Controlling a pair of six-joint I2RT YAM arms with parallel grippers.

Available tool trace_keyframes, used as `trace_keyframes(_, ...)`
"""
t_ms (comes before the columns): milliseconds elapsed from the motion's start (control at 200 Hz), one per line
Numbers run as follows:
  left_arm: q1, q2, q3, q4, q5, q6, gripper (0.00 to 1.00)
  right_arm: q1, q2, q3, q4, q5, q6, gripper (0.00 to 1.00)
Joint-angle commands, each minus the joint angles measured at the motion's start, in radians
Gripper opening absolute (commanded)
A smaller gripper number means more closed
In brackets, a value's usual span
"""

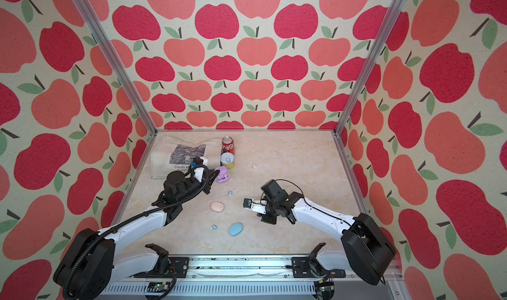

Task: Insert wireless bluetooth earbuds into charging case
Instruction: Pick up the wireless bluetooth earbud from the bottom-center of the table, then insert the wireless bluetooth earbud into the charging case.

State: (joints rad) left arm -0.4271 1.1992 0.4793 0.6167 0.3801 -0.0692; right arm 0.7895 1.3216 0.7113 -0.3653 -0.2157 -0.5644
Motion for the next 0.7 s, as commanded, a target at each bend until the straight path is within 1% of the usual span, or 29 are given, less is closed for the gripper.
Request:
trace_keyframes(0,-0.001,0.013,0.044,0.000,0.042,0.016,0.00,-0.060,0.060,0.080,0.000,-0.129,0.243,0.08)
trace_keyframes(220,-0.003,0.019,0.057,-0.013,0.048,0.028,0.00,-0.157,0.220,0.253,-0.124,-0.245,0.546,0.08)
trace_keyframes(310,-0.007,0.025,0.067,-0.020,0.057,0.031,0.00,-0.174,0.283,0.301,-0.153,-0.261,0.668,0.09)
trace_keyframes(510,-0.037,0.044,0.087,-0.039,0.061,0.061,0.00,-0.222,0.371,0.380,-0.194,-0.331,0.833,0.11)
trace_keyframes(695,-0.048,0.092,0.091,0.021,0.044,0.040,0.00,-0.270,0.355,0.379,-0.129,-0.394,0.951,0.11)
